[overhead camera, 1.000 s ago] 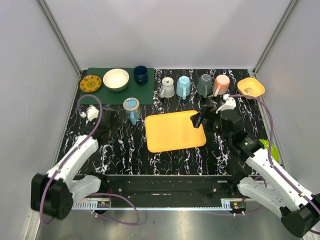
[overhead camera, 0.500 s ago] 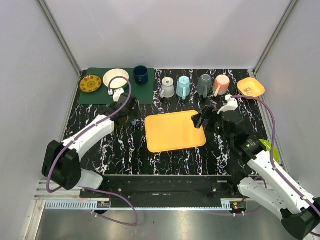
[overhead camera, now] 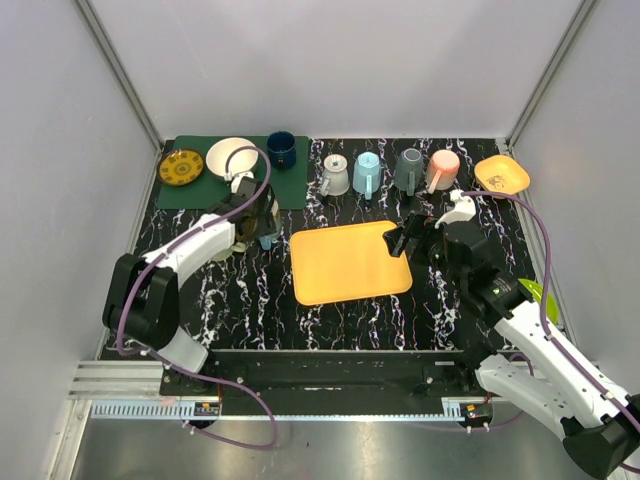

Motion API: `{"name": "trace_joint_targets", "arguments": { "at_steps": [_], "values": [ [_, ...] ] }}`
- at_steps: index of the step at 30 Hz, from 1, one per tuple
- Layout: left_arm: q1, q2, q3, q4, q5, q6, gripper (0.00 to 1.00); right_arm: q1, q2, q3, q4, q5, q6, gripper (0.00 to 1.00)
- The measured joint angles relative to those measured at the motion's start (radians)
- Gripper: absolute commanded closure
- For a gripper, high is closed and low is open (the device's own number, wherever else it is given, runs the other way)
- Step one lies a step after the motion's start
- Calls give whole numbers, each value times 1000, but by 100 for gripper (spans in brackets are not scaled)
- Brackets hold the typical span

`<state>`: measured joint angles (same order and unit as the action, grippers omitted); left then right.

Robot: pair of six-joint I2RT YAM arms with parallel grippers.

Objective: Turn the mug right side up

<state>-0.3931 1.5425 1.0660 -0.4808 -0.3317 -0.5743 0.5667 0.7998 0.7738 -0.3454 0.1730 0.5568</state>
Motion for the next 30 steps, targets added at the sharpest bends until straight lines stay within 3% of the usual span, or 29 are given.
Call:
{"name": "trace_joint_targets", "arguments": {
  "at_steps": [8,12,15,18,26,30],
  "values": [
    [5,66,34,12,27,39,40,0,14,0,0,2,-3,0],
    [10,100,61,15,51,60,51,0,18,0,0,2,-3,0],
    [13,122,79,26,71,76,53,0,18,-1,0,2,-3,0],
    [16,127,80,34,85,84,60,0,18,-6,-1,5,-3,0],
    [33,129,80,40,113,108,100,0,19,-10,-2,10,-3,0],
    [34,128,77,43,116,108,100,0,19,-10,-2,10,-3,0]
  ]
}}
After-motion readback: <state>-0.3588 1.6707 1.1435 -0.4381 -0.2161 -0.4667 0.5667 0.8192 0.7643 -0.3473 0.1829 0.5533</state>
